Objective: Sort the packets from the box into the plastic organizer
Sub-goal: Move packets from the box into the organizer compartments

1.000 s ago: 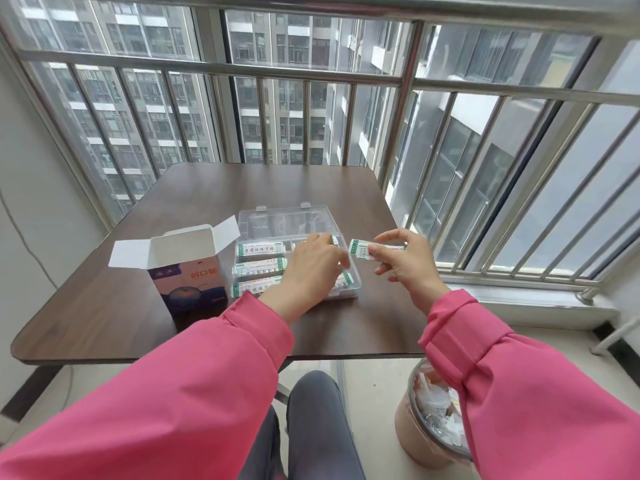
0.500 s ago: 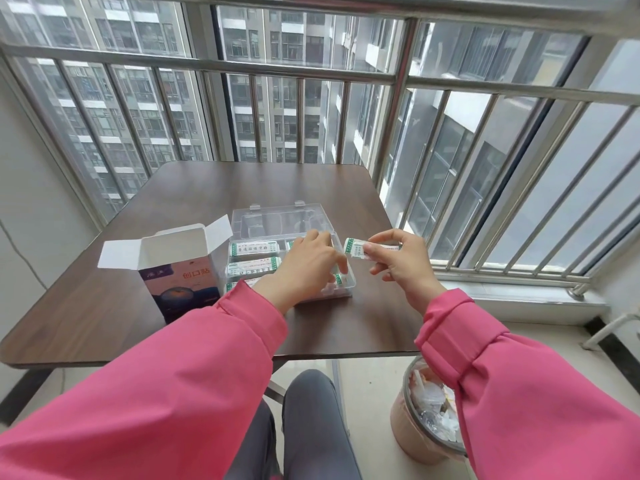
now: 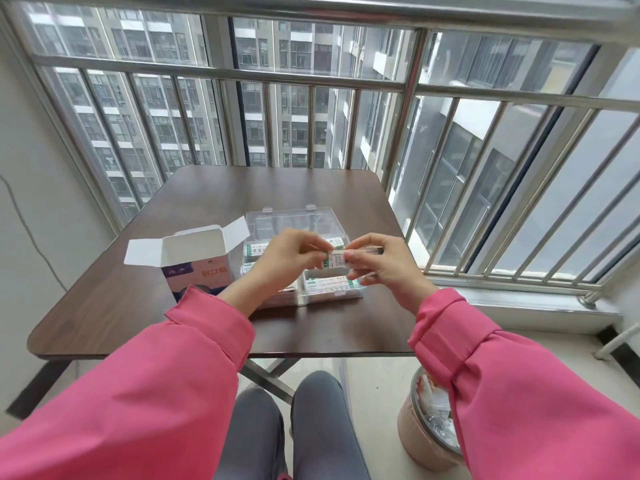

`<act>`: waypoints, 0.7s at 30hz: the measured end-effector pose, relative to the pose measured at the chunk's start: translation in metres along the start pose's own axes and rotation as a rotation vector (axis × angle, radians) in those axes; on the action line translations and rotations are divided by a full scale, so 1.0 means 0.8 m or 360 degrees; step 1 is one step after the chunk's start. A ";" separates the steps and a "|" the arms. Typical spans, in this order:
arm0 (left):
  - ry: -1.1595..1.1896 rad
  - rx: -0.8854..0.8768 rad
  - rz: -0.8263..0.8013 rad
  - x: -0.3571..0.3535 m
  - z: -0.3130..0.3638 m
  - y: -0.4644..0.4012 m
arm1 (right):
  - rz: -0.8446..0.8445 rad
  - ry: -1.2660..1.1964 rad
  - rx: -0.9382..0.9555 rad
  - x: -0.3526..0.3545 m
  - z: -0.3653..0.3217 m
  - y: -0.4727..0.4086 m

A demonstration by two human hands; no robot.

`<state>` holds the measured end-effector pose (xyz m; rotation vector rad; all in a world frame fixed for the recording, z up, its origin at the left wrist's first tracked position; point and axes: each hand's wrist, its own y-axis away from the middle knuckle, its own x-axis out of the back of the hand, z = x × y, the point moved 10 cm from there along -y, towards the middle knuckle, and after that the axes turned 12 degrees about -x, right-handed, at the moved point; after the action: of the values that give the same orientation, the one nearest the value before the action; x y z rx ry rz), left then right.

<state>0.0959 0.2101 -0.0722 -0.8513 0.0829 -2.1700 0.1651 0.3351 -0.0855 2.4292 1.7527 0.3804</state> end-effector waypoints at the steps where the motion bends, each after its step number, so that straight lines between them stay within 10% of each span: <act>1: -0.0008 0.0035 0.0038 0.005 -0.005 0.002 | -0.0003 -0.0001 -0.0009 -0.001 0.000 0.000; 21: 0.0570 0.0356 0.0176 0.001 -0.009 0.020 | 0.0039 -0.0134 -0.0134 -0.005 0.006 -0.004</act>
<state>0.1014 0.1971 -0.0823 -0.3197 0.0626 -2.1553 0.1620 0.3328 -0.0913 2.3741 1.6407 0.3421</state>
